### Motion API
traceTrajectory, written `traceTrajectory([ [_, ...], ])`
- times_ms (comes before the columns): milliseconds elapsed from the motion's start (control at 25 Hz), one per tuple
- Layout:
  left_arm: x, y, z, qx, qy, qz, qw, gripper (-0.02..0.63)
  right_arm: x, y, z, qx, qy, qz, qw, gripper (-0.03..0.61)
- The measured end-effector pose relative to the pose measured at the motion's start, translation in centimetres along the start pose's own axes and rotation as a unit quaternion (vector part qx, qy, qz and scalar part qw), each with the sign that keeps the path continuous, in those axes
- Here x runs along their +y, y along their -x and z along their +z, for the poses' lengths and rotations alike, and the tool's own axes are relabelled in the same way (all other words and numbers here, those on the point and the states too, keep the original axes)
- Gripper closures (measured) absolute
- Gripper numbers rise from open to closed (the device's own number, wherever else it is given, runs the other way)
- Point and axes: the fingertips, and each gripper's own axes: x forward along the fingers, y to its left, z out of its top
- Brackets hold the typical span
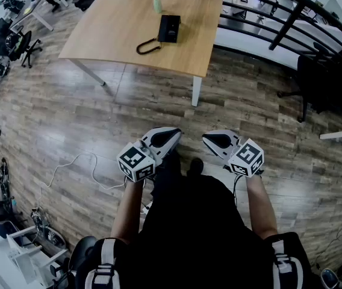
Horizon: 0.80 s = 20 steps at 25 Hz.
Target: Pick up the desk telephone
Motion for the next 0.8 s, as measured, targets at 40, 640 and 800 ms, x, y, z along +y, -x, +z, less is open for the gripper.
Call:
traceTrajectory([
  [40,-0.4,0.0,-0.1,-0.002,-0.003,0.003,1.0,0.592,0.1,0.3,-0.1,0.001,0.003,0.001,1.0,0.555],
  [640,-2.3,1.4,-1.0,-0.002,-0.002,0.021,0.9998,0.592,1.9,0.9,-0.8,-0.013,-0.007,0.02,1.0,0.555],
  [800,-1.9,1.9,-0.7,-0.009,-0.002,0.026,0.9996,0.592,1.7,0.5,-0.7,-0.017,-0.02,0.014,1.0,0.555],
])
